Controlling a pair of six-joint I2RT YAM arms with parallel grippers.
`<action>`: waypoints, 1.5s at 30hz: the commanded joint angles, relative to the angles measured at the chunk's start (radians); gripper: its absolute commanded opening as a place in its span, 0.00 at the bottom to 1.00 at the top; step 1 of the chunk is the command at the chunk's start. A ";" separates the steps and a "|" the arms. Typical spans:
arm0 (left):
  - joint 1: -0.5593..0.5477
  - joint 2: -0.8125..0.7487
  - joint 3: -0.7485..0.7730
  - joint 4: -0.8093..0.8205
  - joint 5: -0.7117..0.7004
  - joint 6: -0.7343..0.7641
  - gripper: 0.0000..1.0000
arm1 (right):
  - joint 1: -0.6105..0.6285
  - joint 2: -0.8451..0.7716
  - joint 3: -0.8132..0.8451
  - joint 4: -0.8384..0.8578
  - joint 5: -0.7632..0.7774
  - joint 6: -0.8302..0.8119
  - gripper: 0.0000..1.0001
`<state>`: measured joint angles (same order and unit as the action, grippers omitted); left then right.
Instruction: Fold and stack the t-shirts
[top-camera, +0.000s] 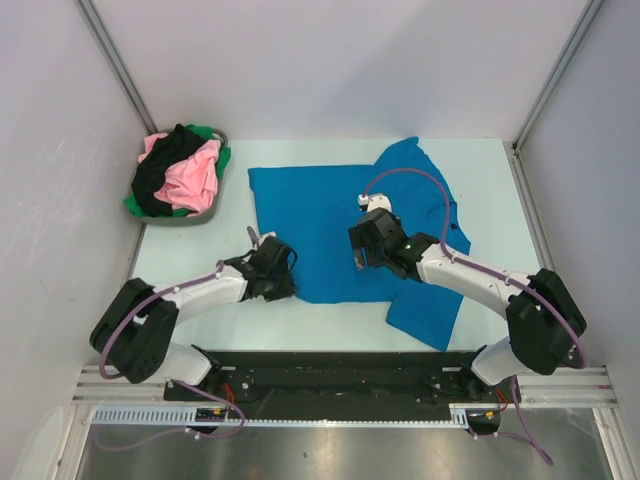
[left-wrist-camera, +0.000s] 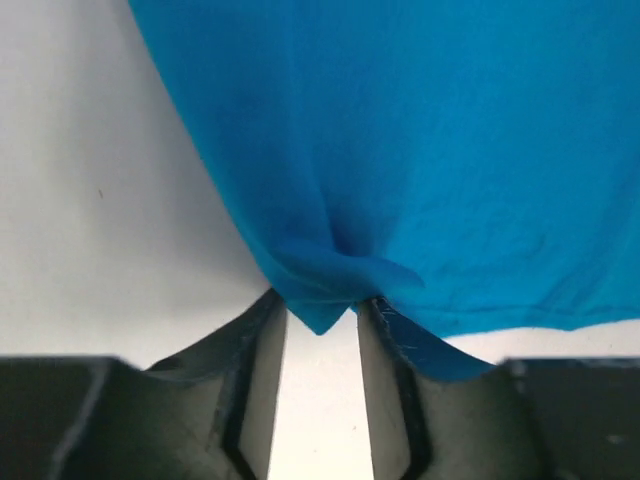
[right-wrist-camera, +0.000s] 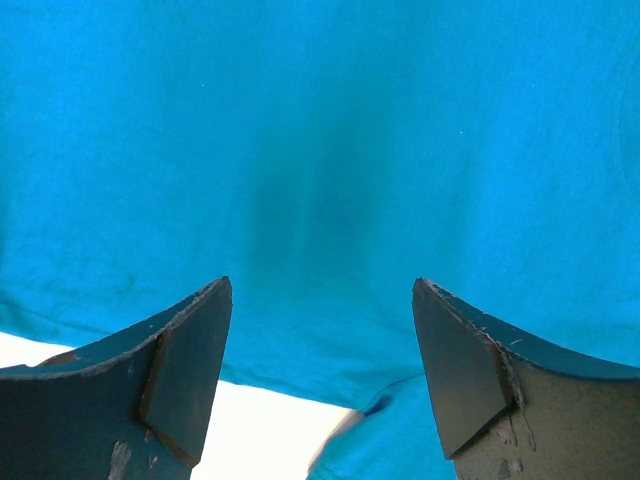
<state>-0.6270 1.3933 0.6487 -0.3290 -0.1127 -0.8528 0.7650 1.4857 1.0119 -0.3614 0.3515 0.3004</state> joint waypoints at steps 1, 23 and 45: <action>0.012 0.104 -0.008 -0.009 -0.016 0.011 0.35 | 0.010 0.021 -0.003 -0.002 0.024 0.014 0.77; 0.121 -0.212 -0.049 -0.277 0.007 0.090 1.00 | 0.019 0.073 -0.002 0.018 0.009 0.016 0.79; 0.122 -0.303 -0.008 -0.157 0.091 0.090 1.00 | -0.349 0.234 -0.039 -0.191 0.167 0.253 1.00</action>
<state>-0.5098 1.0962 0.5838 -0.5266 -0.0563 -0.7776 0.4541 1.6749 0.9714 -0.5053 0.4728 0.4961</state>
